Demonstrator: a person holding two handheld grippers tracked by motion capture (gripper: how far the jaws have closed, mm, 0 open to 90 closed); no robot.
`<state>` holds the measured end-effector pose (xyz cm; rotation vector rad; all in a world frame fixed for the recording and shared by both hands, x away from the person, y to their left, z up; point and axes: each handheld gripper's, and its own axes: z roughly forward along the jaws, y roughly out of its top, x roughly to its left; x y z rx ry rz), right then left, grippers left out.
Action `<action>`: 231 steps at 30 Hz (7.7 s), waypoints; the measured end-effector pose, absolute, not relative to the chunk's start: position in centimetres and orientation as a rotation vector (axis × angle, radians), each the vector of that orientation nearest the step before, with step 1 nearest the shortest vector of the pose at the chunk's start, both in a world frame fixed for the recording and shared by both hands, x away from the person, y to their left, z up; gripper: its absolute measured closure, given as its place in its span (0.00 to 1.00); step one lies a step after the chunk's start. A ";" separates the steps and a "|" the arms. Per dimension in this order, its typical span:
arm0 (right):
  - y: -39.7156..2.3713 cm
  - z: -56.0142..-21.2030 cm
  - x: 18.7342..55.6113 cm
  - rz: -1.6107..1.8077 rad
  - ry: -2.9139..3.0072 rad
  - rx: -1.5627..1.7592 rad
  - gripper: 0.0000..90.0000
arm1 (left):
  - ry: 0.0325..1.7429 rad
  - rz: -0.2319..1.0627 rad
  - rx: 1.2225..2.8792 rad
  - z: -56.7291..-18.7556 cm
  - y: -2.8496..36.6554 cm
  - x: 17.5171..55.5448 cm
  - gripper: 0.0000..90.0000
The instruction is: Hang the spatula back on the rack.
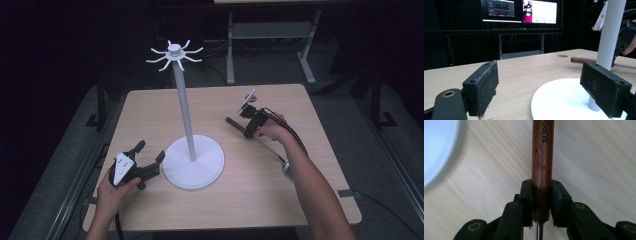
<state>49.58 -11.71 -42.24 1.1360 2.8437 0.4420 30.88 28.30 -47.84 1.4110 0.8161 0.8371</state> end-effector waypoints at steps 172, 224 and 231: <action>-10.4 -23.7 37.0 1.780 2.281 0.524 0.48 | 0.831 0.838 1.410 -47.8 28.2 30.9 0.15; -21.5 -38.4 34.1 1.494 2.245 1.037 0.33 | 0.839 0.836 1.395 -47.8 28.2 30.9 0.16; -22.2 -40.1 33.0 1.445 2.269 1.079 0.32 | 0.836 0.842 1.405 -47.8 28.3 30.9 0.16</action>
